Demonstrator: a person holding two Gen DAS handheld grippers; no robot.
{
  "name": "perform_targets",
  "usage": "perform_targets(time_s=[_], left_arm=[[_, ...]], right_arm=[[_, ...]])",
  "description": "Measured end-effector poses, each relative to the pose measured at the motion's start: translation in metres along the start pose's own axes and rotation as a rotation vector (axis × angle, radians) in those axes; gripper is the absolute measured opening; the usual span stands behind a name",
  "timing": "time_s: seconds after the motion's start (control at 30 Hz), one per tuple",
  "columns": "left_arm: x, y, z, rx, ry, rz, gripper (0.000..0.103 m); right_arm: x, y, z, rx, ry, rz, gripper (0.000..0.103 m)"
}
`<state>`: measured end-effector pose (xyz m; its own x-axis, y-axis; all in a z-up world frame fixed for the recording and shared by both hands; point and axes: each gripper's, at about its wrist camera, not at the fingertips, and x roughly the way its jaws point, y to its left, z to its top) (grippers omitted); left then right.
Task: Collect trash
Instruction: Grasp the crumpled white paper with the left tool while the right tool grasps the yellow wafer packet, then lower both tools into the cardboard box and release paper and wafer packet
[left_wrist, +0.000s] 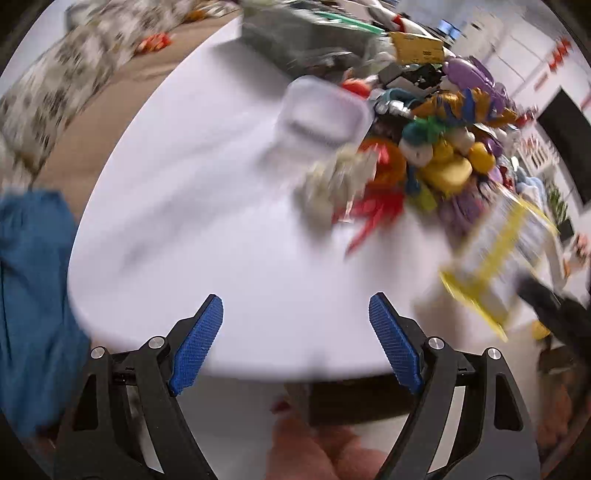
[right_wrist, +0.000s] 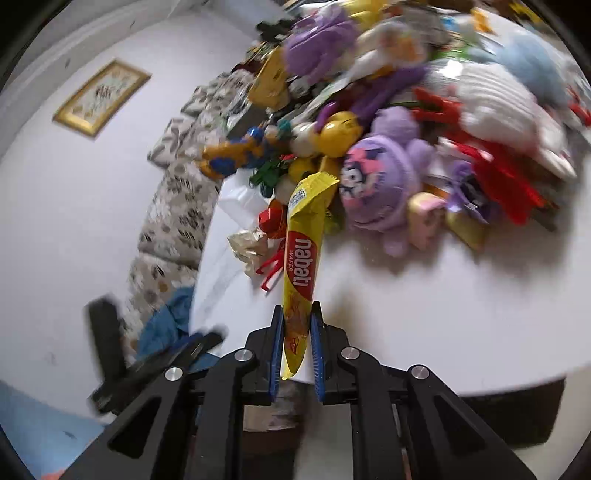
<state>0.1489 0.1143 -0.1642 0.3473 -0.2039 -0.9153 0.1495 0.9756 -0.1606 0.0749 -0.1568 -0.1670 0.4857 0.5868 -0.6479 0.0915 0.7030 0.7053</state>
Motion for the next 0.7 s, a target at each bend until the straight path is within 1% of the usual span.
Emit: perform_targets(time_s=[0.03, 0.1, 0.17, 0.27, 0.3, 0.33, 0.37, 0.4, 0.43, 0.53, 0.63, 0.7], left_arm=[[0.006, -0.005, 0.013, 0.019, -0.013, 0.017, 0.080], [0.017, -0.011, 0.032, 0.035, -0.023, 0.026, 0.080], [0.031, -0.014, 0.050, 0.026, -0.016, 0.035, 0.080], [0.042, -0.011, 0.064, 0.005, -0.009, 0.030, 0.079], [0.044, -0.010, 0.066, 0.001, -0.010, 0.003, 0.065], [0.046, -0.011, 0.066, 0.006, -0.007, -0.014, 0.048], [0.049, -0.010, 0.067, 0.008, 0.005, -0.013, 0.044], [0.047, -0.009, 0.068, 0.002, -0.003, -0.027, 0.041], [0.043, -0.006, 0.067, -0.006, -0.010, -0.058, 0.041], [0.030, 0.000, 0.064, -0.005, -0.022, -0.093, 0.041], [0.003, 0.004, 0.045, 0.012, -0.061, -0.138, 0.041], [-0.020, 0.004, 0.024, 0.042, -0.084, -0.171, 0.041]], right_arm=[[-0.008, 0.000, -0.002, 0.011, -0.011, 0.006, 0.014], [-0.024, -0.004, -0.003, 0.037, -0.029, 0.011, 0.014], [-0.036, -0.008, -0.006, 0.047, -0.041, 0.010, 0.014], [-0.054, -0.011, -0.012, 0.056, -0.057, -0.003, 0.014], [-0.059, -0.013, -0.014, 0.061, -0.063, -0.006, 0.014], [-0.062, -0.014, -0.016, 0.068, -0.068, -0.007, 0.014], [-0.066, -0.017, -0.018, 0.077, -0.072, -0.003, 0.014], [-0.068, -0.015, -0.018, 0.079, -0.076, -0.005, 0.014], [-0.068, -0.014, -0.018, 0.079, -0.077, -0.006, 0.014], [-0.077, -0.020, -0.023, 0.080, -0.072, 0.013, 0.014], [-0.083, -0.021, -0.028, 0.058, -0.064, 0.018, 0.014], [-0.086, -0.022, -0.030, 0.039, -0.055, 0.010, 0.014]])
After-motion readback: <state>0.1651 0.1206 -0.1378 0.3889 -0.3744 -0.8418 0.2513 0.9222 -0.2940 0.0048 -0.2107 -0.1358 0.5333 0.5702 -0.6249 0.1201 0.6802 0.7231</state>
